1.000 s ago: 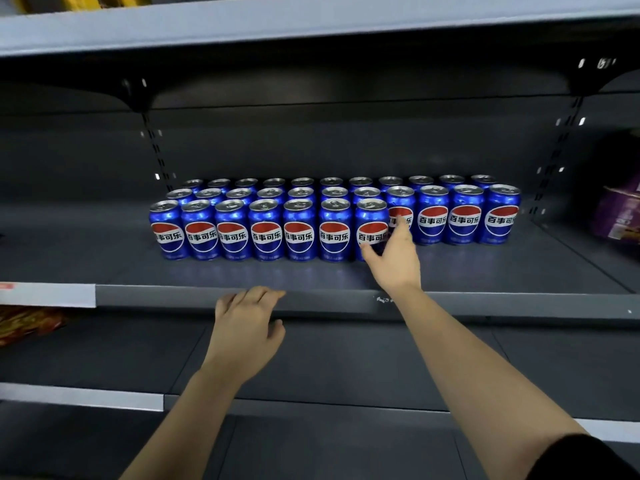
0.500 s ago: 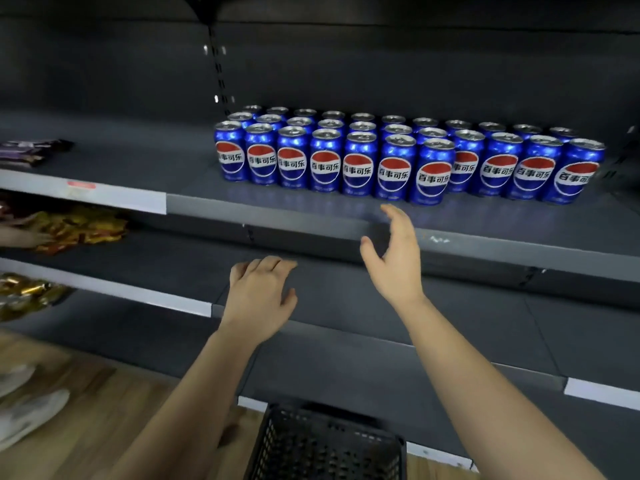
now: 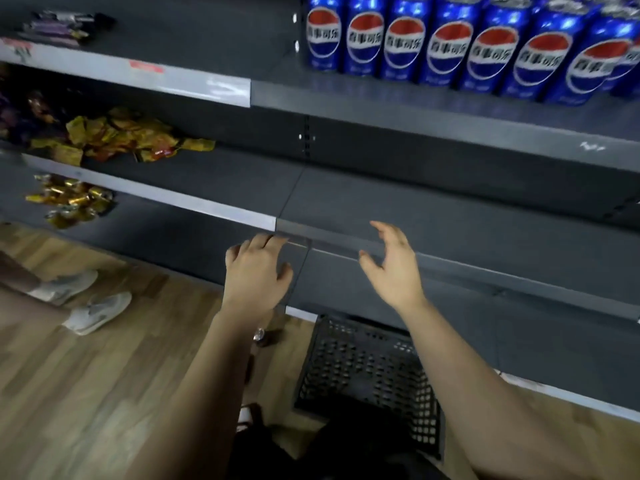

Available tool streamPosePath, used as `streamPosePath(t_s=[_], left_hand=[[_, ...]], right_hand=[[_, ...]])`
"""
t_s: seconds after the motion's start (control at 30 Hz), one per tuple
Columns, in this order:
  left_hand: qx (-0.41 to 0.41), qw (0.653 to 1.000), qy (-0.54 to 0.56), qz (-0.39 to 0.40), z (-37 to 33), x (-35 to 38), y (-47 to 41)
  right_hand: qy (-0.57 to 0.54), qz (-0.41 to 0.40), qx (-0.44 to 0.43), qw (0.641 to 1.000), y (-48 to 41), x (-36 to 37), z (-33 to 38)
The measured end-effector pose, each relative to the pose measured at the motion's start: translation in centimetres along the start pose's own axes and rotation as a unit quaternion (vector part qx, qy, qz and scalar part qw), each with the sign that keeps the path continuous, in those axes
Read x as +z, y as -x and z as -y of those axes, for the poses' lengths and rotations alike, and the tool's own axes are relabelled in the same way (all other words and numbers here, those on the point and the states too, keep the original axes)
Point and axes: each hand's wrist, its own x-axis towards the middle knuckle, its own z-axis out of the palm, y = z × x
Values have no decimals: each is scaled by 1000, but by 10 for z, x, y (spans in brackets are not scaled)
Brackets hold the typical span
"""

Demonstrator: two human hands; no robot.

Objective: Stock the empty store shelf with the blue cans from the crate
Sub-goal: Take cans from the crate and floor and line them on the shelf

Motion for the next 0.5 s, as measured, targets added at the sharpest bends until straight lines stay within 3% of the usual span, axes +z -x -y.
streamPosePath(t_s=[0.2,0.5], left_hand=[[-46,997,8,55,104,-4,0],[-21,990,-12,136,224,23,0]], right_hand=[[-6,43,63,997,9,103,41],[-1,72,169,983,25,237,56]])
